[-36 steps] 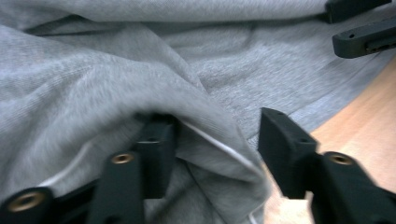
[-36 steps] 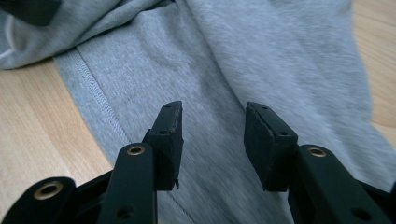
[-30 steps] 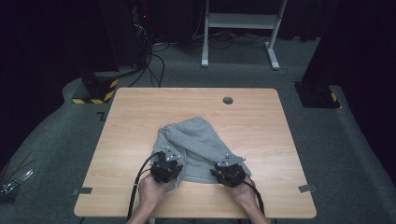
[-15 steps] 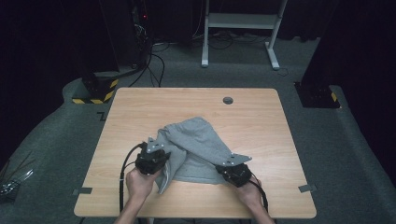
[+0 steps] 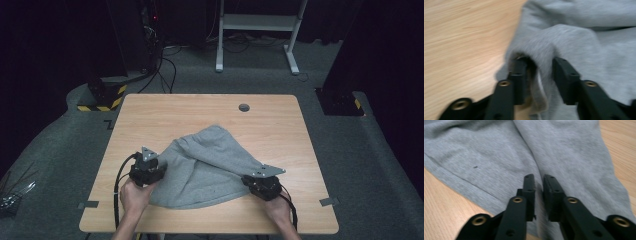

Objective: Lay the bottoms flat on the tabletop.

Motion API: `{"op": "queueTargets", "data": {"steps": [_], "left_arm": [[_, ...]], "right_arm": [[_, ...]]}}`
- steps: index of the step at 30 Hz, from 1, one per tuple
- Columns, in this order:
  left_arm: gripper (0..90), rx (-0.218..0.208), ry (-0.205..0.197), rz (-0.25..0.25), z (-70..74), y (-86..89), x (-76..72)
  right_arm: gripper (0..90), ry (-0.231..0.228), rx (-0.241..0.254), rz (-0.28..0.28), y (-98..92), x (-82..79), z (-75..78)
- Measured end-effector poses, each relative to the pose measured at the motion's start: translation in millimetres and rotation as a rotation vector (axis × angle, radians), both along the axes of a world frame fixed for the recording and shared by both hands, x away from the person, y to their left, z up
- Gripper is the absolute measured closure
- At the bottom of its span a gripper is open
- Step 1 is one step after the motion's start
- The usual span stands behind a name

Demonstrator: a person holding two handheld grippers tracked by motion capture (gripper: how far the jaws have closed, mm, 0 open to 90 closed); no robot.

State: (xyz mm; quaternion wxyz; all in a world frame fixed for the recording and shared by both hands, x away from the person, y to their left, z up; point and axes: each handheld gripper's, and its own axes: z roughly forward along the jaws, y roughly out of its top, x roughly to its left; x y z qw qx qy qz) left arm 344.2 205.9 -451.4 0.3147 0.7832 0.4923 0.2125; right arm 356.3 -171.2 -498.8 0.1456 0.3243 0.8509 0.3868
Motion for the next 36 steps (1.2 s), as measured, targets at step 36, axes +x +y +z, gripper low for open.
{"op": "queueTargets", "data": {"steps": [36], "left_arm": [[54.3, 0.072, 0.052, -0.049, -28.9, -23.3, 22.3]], "right_arm": [[75.8, 0.000, -0.002, -0.046, 3.6, 7.5, -2.1]]}}
